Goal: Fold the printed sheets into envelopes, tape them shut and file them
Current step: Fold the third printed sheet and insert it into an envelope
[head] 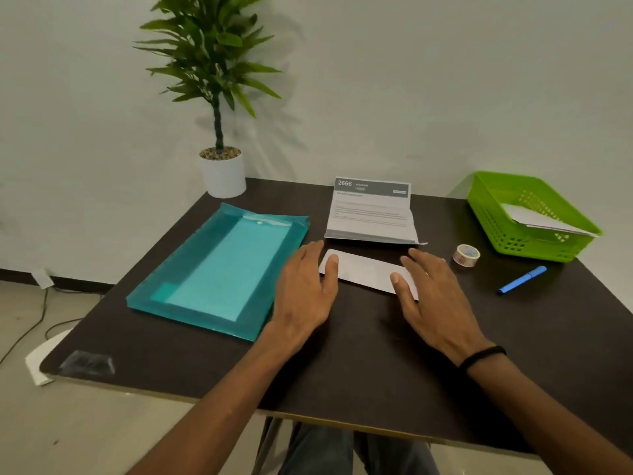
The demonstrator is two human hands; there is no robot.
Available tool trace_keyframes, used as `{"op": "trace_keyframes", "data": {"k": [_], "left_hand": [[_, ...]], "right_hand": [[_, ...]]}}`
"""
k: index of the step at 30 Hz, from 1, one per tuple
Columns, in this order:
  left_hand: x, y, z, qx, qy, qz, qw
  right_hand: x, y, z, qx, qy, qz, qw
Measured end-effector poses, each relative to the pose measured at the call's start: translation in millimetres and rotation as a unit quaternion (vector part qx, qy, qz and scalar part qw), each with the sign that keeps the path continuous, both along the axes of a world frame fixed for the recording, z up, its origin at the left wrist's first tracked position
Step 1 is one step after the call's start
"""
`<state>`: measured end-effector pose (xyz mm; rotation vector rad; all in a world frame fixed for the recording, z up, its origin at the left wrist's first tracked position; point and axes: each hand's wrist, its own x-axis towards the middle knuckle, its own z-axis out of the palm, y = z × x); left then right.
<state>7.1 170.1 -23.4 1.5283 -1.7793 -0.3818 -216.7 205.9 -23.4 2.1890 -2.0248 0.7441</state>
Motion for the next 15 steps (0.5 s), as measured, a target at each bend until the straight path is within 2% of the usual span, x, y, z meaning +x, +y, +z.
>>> {"op": "trace_keyframes", "data": {"k": [3, 7, 10, 15], "left_hand": [[34, -30, 16, -0.054, -0.073, 0.065, 0.994], [85, -80, 8, 0.016, -0.173, 0.122, 0.977], [108, -109, -4, 0.030, -0.179, 0.128, 0.975], [121, -138, -20, 0.040, -0.165, 0.117, 0.979]], "right_hand": [[28, -31, 9, -0.015, -0.009, 0.082, 0.996], [82, -83, 18, 0.013, 0.006, 0.189, 0.982], [127, -120, 21, 0.037, 0.022, 0.246, 0.968], [173, -170, 16, 0.118, 0.078, 0.232, 0.962]]}}
